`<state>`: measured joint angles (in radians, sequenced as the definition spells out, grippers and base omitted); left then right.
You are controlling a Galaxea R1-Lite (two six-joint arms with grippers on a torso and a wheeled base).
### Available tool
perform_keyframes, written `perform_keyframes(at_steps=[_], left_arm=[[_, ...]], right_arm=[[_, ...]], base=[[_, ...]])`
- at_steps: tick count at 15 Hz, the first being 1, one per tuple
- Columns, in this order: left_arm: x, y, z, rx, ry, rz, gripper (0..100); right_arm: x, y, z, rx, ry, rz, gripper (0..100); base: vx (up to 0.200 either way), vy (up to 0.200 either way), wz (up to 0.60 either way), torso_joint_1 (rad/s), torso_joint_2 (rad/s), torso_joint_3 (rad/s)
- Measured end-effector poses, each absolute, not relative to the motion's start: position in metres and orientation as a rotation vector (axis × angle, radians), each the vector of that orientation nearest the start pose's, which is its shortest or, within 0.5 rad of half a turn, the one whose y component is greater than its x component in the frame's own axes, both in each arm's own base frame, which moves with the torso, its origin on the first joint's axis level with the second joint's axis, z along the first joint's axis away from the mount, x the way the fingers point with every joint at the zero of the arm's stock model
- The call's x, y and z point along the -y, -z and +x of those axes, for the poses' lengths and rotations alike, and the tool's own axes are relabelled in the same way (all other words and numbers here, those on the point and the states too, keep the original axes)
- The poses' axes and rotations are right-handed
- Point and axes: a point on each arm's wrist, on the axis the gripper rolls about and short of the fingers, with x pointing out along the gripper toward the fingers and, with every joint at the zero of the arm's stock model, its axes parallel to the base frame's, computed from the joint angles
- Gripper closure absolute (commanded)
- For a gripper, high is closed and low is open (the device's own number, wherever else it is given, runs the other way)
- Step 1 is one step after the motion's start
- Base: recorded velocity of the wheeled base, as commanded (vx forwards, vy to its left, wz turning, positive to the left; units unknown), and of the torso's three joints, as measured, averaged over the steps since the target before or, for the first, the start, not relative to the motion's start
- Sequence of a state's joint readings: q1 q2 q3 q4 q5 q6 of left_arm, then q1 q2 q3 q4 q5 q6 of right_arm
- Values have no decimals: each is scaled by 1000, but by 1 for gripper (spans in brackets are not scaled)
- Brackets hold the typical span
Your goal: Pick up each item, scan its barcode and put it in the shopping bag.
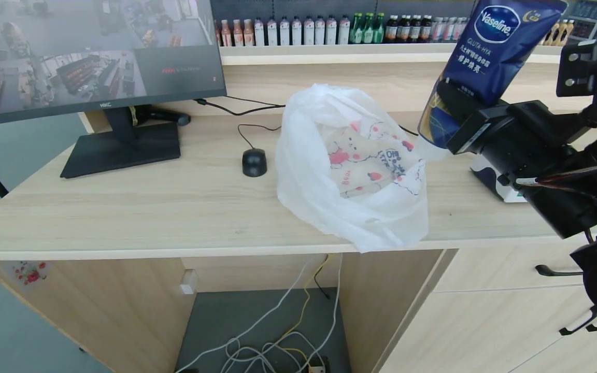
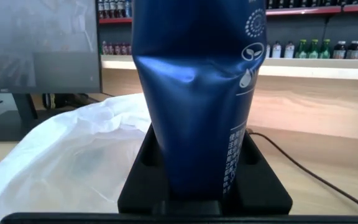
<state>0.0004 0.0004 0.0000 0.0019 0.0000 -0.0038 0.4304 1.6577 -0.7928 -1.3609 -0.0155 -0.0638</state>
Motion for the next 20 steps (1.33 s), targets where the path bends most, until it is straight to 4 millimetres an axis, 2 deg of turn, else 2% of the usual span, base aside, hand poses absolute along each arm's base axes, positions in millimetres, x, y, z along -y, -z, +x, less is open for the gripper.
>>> perform_keyframes(at_steps=[9, 12, 15, 16, 20], left_arm=[[0, -75, -23, -2, 0, 1, 0], [0, -75, -23, -2, 0, 2, 0], [0, -75, -23, -2, 0, 1, 0], [0, -75, -23, -2, 0, 0, 0], [0, -75, -23, -2, -1, 1, 0]], right_arm=[[-122, -266, 256, 510, -406, 55, 100], [-142, -264, 251, 477, -478, 63, 100], [-164, -286, 262, 526, -520, 89, 100], [-173, -287, 267, 520, -534, 91, 100], [-192, -272, 290, 446, -547, 86, 100]], base=[[0, 0, 0, 0, 0, 0], [0, 0, 0, 0, 0, 0], [0, 0, 0, 0, 0, 0], [0, 0, 0, 0, 0, 0], [0, 0, 0, 0, 0, 0]])
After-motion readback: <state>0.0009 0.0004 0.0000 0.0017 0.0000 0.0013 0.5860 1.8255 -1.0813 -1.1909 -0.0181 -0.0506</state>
